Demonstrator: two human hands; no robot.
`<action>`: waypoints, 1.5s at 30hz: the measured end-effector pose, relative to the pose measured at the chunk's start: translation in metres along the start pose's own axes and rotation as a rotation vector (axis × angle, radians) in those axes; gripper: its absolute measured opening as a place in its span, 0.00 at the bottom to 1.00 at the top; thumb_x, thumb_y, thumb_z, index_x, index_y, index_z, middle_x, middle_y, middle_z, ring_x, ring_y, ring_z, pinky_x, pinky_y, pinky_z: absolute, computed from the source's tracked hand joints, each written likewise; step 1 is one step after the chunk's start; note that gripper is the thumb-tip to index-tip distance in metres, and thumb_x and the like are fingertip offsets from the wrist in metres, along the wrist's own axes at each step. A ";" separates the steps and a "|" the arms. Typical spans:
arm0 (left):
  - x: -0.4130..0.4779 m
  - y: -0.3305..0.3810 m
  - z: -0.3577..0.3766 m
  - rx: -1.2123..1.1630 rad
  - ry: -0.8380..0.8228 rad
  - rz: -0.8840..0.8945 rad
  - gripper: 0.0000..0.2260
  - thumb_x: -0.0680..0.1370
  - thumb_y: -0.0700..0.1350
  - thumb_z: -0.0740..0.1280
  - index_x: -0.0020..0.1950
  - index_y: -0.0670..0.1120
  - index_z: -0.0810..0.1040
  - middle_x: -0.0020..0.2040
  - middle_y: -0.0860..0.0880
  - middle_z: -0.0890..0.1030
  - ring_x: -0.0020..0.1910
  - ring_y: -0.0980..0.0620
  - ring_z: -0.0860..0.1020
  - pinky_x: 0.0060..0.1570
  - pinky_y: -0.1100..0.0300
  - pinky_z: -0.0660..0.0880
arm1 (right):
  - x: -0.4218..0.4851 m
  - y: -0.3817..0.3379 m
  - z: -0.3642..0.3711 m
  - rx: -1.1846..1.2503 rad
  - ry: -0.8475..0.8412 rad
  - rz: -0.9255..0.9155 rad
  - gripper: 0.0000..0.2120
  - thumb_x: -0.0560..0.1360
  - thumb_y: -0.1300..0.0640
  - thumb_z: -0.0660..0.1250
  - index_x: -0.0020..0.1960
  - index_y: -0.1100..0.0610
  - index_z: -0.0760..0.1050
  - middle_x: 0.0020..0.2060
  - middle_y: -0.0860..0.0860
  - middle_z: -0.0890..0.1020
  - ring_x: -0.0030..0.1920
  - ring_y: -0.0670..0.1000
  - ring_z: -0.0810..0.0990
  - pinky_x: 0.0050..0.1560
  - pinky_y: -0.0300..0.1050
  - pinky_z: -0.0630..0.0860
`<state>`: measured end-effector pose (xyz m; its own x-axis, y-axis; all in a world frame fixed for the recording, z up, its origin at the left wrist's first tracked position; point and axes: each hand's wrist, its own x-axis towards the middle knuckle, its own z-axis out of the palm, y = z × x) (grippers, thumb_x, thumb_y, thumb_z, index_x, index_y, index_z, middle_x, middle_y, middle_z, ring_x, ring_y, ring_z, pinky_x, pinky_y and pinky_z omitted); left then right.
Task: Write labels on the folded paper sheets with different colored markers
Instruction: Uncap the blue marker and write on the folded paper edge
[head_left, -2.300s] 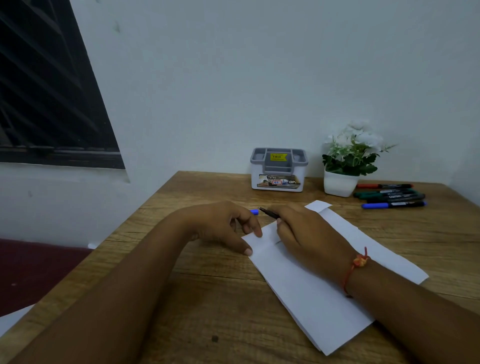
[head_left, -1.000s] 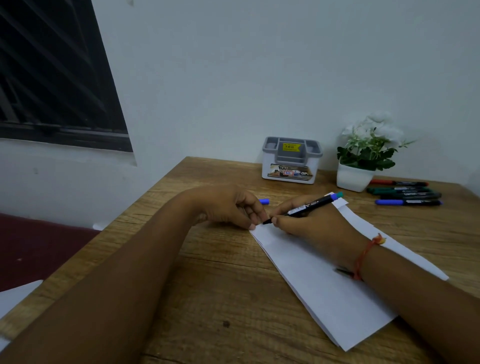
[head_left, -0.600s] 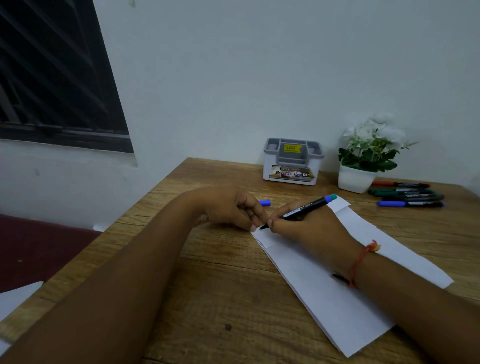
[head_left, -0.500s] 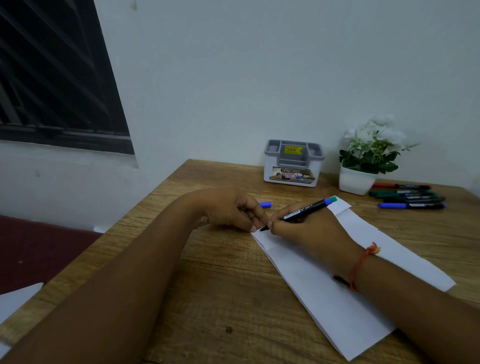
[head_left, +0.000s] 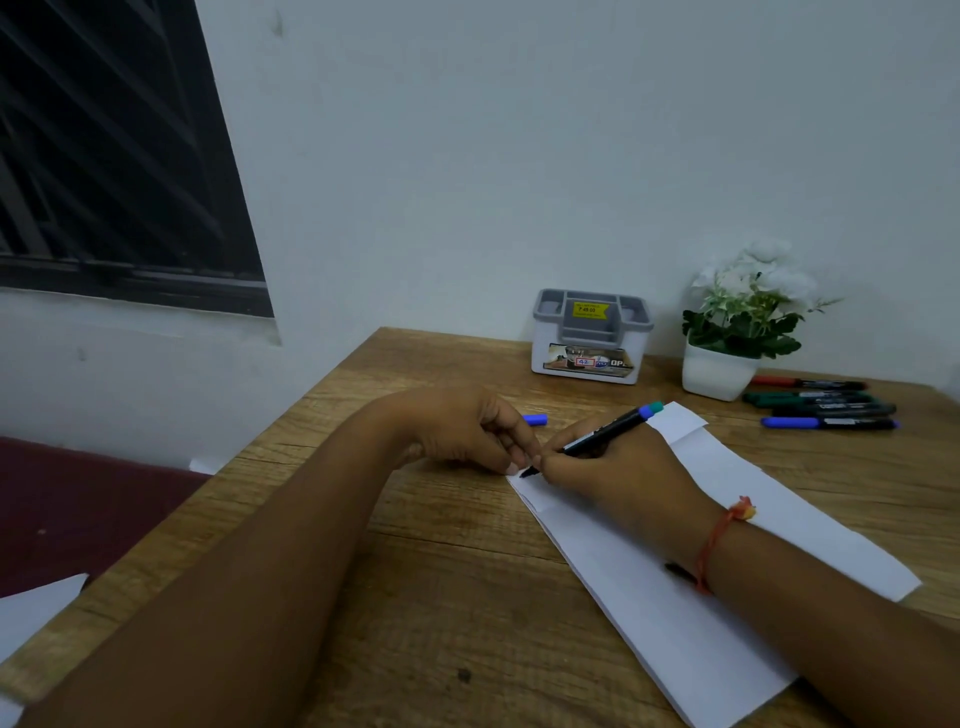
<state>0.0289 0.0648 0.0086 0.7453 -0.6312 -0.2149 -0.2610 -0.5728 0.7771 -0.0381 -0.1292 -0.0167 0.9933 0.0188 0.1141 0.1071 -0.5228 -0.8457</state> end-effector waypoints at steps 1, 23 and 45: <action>0.000 0.000 0.000 0.002 -0.003 -0.003 0.14 0.75 0.34 0.70 0.58 0.45 0.83 0.47 0.51 0.84 0.42 0.63 0.80 0.41 0.71 0.73 | 0.000 0.000 0.000 -0.016 -0.004 0.005 0.03 0.69 0.52 0.74 0.40 0.50 0.86 0.38 0.49 0.86 0.43 0.46 0.83 0.50 0.54 0.81; 0.000 0.002 -0.001 0.016 0.009 -0.009 0.14 0.74 0.34 0.70 0.58 0.45 0.82 0.48 0.50 0.84 0.41 0.64 0.80 0.40 0.73 0.72 | -0.001 -0.004 0.001 -0.118 0.003 -0.023 0.06 0.70 0.50 0.72 0.40 0.51 0.85 0.36 0.50 0.85 0.42 0.46 0.83 0.48 0.53 0.81; -0.002 0.003 0.000 0.014 0.013 -0.011 0.13 0.74 0.34 0.70 0.55 0.47 0.83 0.48 0.49 0.84 0.40 0.65 0.80 0.40 0.73 0.73 | -0.002 -0.003 0.002 -0.118 0.038 -0.072 0.05 0.71 0.54 0.71 0.37 0.51 0.84 0.34 0.47 0.84 0.38 0.40 0.80 0.38 0.38 0.75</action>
<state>0.0266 0.0645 0.0112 0.7560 -0.6181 -0.2154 -0.2615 -0.5869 0.7663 -0.0407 -0.1261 -0.0153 0.9805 0.0288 0.1943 0.1703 -0.6175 -0.7679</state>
